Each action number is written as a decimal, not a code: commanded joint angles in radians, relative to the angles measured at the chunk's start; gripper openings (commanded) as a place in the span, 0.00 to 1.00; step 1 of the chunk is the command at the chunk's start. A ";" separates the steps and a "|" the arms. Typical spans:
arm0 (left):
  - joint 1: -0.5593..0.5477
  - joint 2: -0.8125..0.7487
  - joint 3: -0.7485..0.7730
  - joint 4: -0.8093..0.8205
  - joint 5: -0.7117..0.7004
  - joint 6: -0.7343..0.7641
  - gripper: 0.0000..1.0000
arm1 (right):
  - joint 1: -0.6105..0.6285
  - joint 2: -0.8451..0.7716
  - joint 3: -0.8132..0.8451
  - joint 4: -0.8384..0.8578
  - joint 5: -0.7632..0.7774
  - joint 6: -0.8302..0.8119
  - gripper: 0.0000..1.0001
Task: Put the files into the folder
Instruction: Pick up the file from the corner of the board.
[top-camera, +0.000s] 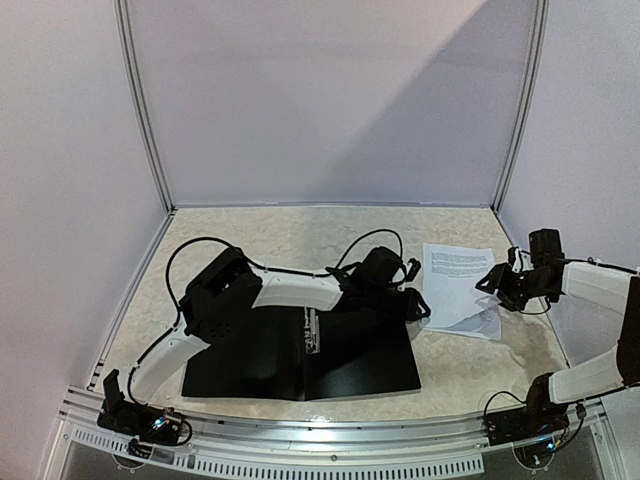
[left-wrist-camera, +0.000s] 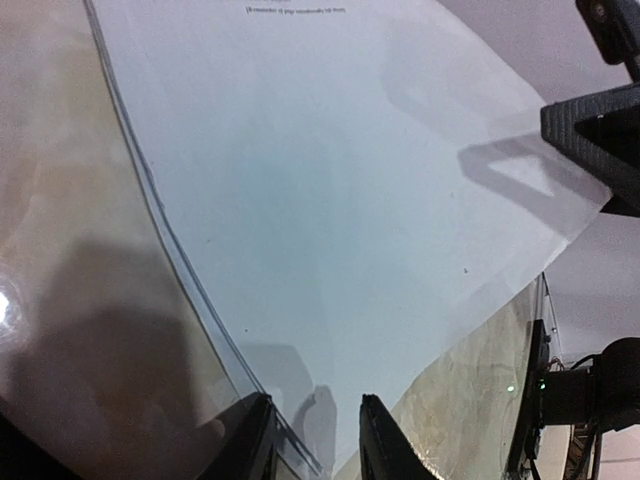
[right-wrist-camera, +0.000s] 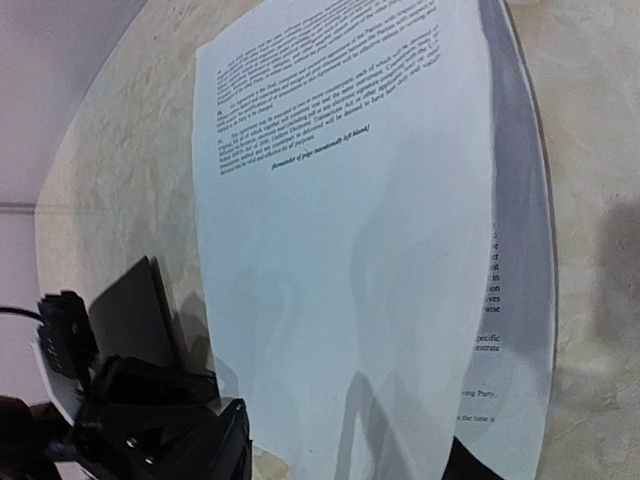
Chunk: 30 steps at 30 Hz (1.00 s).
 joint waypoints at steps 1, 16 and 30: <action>0.001 0.041 0.013 -0.004 0.012 -0.003 0.29 | -0.002 -0.008 0.039 0.019 -0.034 0.011 0.44; 0.009 0.038 0.007 -0.003 0.016 -0.003 0.29 | -0.001 0.031 0.078 -0.028 -0.009 0.021 0.09; 0.074 -0.098 0.071 -0.122 -0.055 0.111 0.49 | -0.001 -0.058 0.140 0.068 -0.085 0.051 0.00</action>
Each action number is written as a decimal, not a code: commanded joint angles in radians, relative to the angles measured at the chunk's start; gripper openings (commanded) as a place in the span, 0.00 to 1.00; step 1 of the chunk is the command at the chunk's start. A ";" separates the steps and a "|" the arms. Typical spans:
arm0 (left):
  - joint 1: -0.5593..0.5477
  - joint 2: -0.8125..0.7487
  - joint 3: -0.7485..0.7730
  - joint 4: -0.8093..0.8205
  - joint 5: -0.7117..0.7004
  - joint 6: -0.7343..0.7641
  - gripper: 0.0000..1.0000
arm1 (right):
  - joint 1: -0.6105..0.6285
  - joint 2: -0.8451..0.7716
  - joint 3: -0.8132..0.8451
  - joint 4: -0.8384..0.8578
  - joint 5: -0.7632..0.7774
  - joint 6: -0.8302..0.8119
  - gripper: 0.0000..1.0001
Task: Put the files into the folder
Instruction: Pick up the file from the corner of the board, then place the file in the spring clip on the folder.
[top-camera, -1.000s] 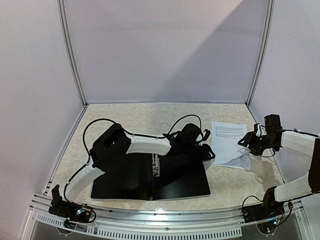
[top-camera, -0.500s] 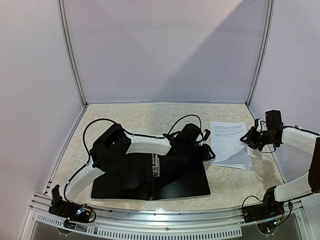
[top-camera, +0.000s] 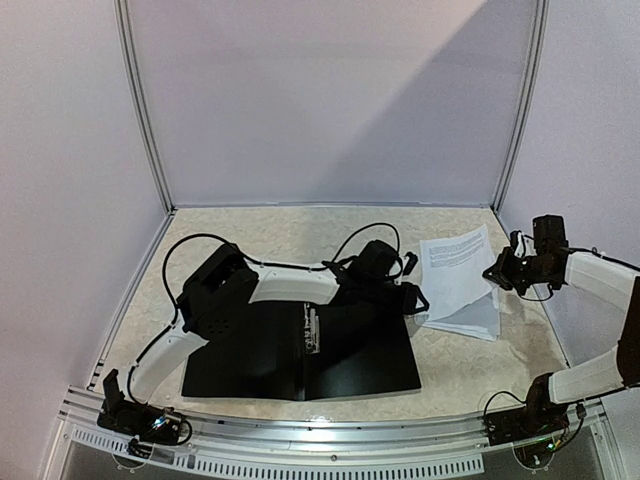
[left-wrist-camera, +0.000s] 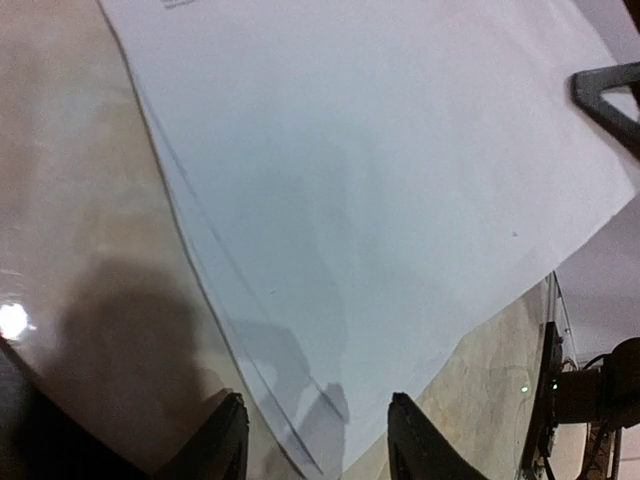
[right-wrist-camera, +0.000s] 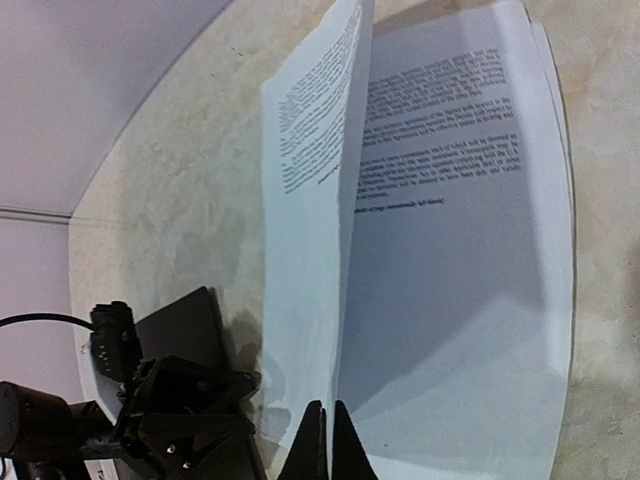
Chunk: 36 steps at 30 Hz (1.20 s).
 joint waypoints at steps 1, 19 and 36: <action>0.050 -0.092 0.085 -0.137 -0.084 0.060 0.52 | -0.001 -0.060 0.066 0.081 -0.072 0.032 0.00; 0.183 -0.459 -0.119 -0.229 -0.203 0.126 0.57 | 0.219 -0.063 0.378 0.174 -0.225 0.126 0.00; 0.236 -0.817 -0.451 -0.415 -0.446 0.258 0.57 | 0.656 -0.051 0.229 0.413 -0.340 0.259 0.00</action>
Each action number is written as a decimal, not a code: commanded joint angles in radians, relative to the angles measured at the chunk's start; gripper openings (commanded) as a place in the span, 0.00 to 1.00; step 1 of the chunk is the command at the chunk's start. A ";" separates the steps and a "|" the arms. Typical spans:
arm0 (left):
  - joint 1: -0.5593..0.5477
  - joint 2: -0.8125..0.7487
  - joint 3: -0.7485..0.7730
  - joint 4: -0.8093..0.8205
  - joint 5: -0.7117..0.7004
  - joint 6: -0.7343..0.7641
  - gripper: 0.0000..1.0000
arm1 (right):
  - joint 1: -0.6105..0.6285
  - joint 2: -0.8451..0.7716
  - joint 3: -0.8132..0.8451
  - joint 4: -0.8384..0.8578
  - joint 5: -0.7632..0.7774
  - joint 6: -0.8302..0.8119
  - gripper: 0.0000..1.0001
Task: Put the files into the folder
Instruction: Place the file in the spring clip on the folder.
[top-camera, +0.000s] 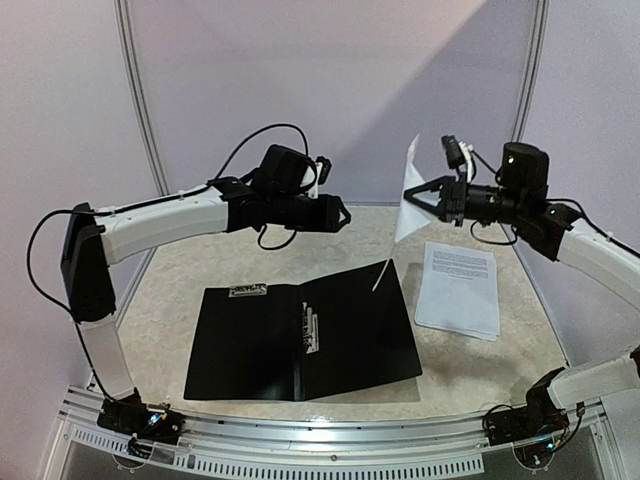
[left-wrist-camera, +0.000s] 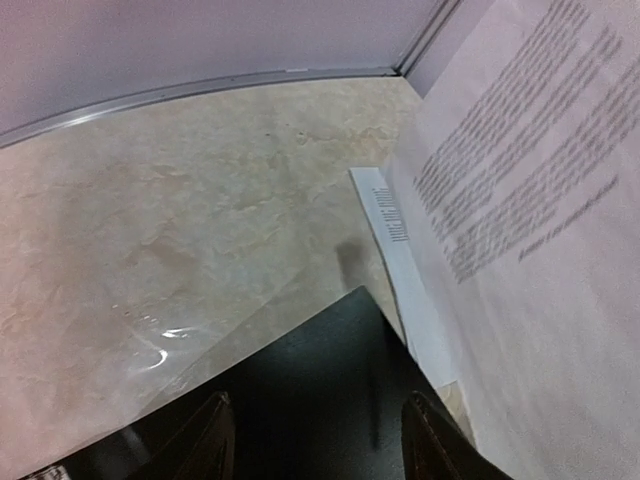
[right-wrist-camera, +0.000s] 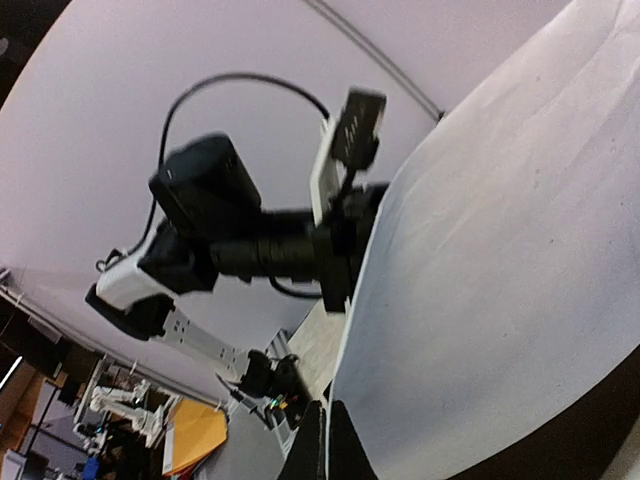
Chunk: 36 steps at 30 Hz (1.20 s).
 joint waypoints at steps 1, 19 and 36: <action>0.048 -0.119 -0.102 -0.094 -0.111 0.073 0.57 | 0.131 -0.034 -0.179 0.109 -0.045 0.039 0.00; 0.094 -0.274 -0.393 -0.065 -0.144 0.100 0.57 | 0.195 -0.389 -0.731 -0.024 0.258 0.115 0.01; 0.097 -0.290 -0.491 -0.018 -0.140 0.158 0.57 | 0.241 -0.559 -0.977 0.170 0.517 0.264 0.00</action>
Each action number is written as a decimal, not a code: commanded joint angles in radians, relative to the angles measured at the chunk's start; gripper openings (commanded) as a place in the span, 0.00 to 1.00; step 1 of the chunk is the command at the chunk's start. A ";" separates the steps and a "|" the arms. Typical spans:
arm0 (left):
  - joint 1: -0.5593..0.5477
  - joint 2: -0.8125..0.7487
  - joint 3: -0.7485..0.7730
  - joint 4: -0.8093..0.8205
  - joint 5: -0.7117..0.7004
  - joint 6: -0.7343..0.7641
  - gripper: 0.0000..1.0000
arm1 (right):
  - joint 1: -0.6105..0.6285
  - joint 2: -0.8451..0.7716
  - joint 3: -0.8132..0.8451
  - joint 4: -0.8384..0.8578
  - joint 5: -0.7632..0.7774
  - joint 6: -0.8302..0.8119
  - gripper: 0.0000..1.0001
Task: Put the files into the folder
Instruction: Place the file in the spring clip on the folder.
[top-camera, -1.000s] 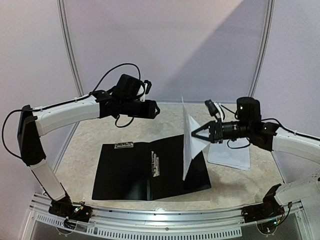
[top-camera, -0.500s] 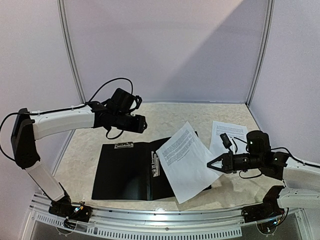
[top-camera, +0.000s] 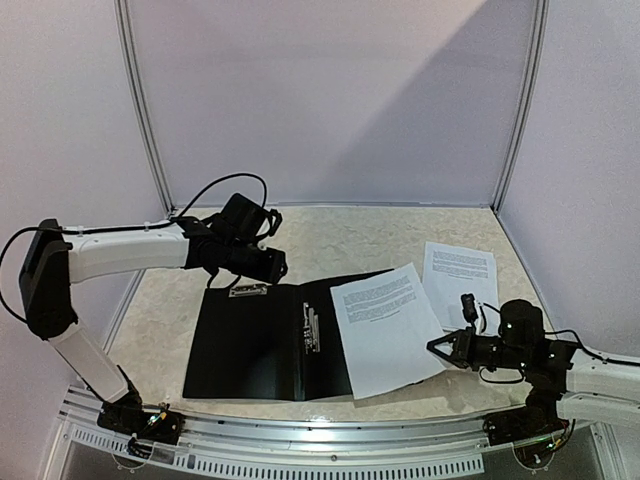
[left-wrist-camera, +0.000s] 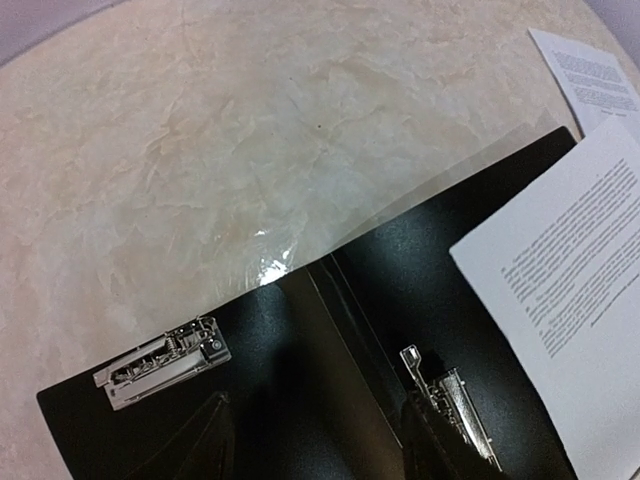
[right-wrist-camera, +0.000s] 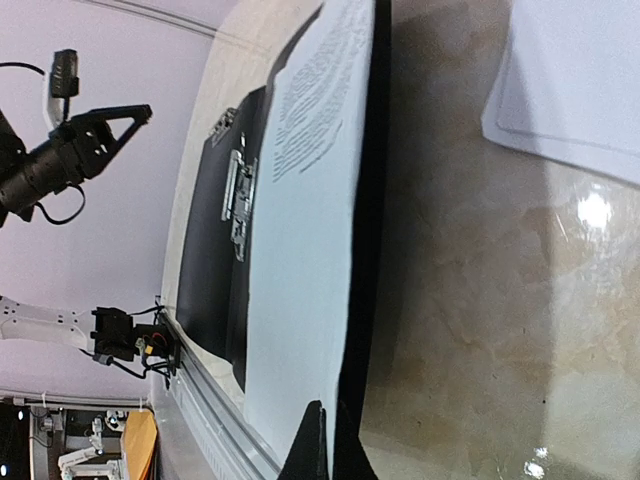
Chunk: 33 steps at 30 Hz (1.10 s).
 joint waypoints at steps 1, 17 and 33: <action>0.015 -0.034 -0.002 0.032 0.015 0.016 0.57 | 0.016 -0.034 0.009 0.055 0.103 0.024 0.00; 0.081 -0.042 -0.005 0.031 0.056 0.007 0.57 | 0.250 0.193 0.190 0.112 0.272 -0.024 0.00; 0.084 -0.069 -0.011 0.037 0.039 0.008 0.57 | 0.383 0.330 0.234 0.154 0.381 -0.006 0.00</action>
